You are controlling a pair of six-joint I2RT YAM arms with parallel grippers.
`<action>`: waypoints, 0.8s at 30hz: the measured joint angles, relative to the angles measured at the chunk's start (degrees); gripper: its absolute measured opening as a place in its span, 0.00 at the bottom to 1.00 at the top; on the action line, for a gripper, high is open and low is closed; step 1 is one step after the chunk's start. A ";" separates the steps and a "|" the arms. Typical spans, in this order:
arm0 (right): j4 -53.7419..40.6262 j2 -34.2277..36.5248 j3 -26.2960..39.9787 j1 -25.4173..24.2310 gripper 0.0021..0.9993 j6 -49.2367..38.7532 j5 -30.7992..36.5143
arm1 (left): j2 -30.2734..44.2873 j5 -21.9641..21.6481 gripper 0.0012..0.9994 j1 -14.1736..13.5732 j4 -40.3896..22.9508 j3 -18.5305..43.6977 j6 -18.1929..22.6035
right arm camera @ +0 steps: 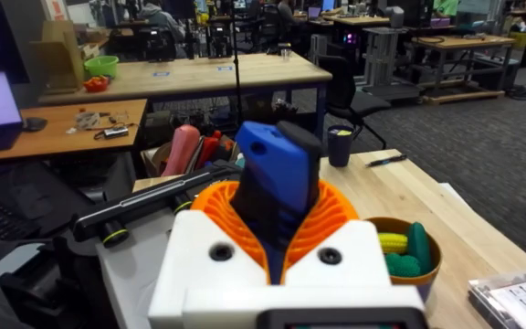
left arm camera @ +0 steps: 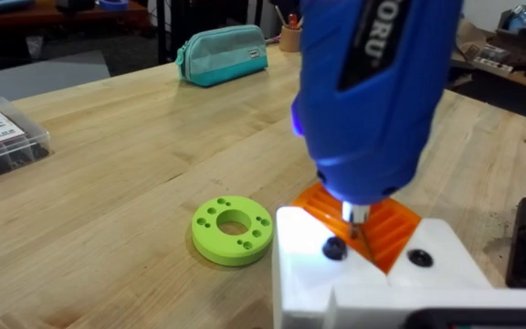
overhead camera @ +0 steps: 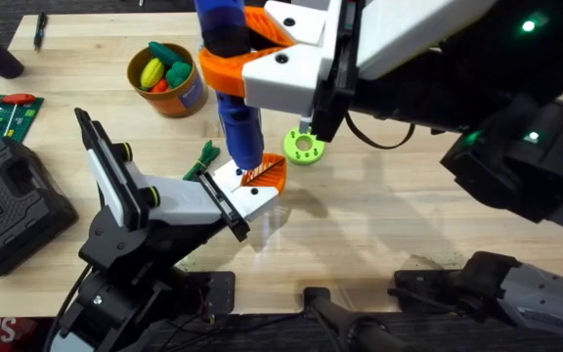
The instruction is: Pick up the gripper from the table and insert it into the empty holder that is missing its gripper. Then pick up a screw, insert it into the mounting hole, and use the screwdriver to tighten it. Finally, clean up the table by picking up the vegetable and placing it into the bucket.
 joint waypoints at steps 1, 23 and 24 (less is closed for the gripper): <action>-0.39 0.17 -0.02 0.00 0.05 -0.01 0.02 | 0.00 0.00 0.01 0.00 -0.01 0.00 -0.04; 7.31 0.80 -0.59 1.43 0.05 0.02 0.01 | 0.00 0.01 0.01 0.00 0.03 0.00 -0.06; 7.31 0.80 -0.59 1.60 0.05 0.02 -0.02 | 0.00 0.00 0.01 0.00 0.03 0.00 -0.05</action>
